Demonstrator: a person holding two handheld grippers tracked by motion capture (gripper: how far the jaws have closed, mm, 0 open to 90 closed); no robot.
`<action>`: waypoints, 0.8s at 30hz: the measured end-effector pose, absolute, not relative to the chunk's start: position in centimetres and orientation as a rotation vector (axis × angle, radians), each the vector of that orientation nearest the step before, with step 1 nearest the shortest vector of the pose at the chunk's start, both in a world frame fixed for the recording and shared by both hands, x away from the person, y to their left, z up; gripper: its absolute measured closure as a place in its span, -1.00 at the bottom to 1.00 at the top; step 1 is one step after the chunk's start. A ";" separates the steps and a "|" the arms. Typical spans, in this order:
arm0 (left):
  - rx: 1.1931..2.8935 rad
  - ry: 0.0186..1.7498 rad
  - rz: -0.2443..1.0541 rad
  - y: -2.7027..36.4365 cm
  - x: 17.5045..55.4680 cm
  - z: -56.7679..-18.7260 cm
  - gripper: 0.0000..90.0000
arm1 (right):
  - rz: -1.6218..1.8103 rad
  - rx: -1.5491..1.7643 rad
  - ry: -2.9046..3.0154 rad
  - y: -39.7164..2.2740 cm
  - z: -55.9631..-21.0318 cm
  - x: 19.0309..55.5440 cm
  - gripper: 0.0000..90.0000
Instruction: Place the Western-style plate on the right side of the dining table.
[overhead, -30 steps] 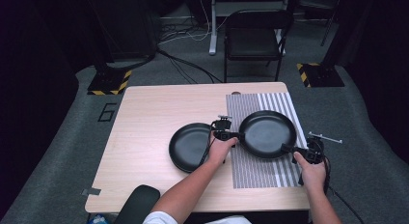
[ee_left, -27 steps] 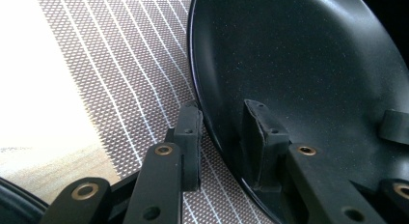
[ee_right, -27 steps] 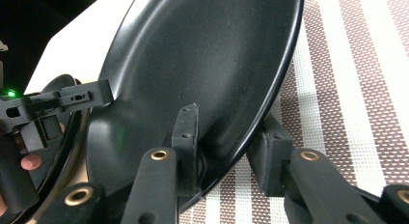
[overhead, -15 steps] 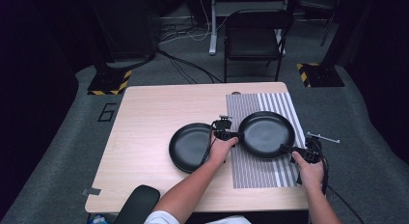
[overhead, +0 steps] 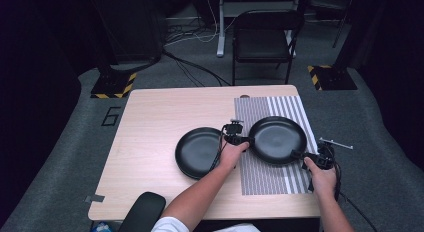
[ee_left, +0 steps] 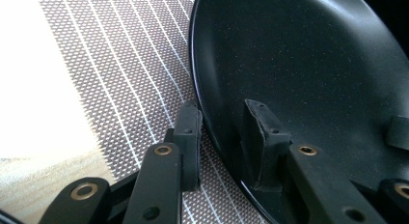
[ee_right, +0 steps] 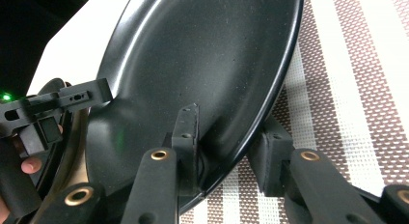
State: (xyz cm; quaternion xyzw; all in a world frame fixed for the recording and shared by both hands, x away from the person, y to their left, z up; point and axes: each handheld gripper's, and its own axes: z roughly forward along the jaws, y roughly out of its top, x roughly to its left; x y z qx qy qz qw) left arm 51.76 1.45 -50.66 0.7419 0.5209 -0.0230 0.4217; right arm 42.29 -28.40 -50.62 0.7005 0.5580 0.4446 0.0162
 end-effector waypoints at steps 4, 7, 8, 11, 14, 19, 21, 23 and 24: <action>1.860 1.310 -0.058 1.4 51.8 -50.7 0.53 | 1.379 2.177 1.740 -28.4 -50.7 42.3 0.47; 1.861 1.319 -0.059 1.4 51.9 -50.7 0.53 | 1.378 2.192 1.737 -28.4 -50.7 42.4 0.47; 1.857 1.324 -0.065 1.4 52.0 -50.7 0.53 | 1.379 2.193 1.738 -28.4 -50.7 42.4 0.47; 1.848 1.331 -0.070 1.4 52.0 -50.7 0.53 | 1.388 2.201 1.733 -28.4 -50.7 42.3 0.47; 1.856 1.332 -0.070 1.4 52.1 -50.7 0.53 | 1.389 2.206 1.732 -28.4 -50.8 42.4 0.48; 1.855 1.340 -0.062 1.3 52.1 -50.7 0.53 | 1.392 2.244 1.721 -28.4 -50.8 42.5 0.47; 1.855 1.340 -0.058 1.3 52.2 -50.7 0.53 | 1.386 2.219 1.729 -28.4 -50.9 42.6 0.47; 1.855 1.341 -0.056 1.2 52.2 -50.7 0.53 | 1.385 2.224 1.726 -28.5 -50.9 42.6 0.47; 1.857 1.341 -0.055 1.2 52.3 -50.8 0.53 | 1.392 2.229 1.721 -28.5 -50.9 42.6 0.47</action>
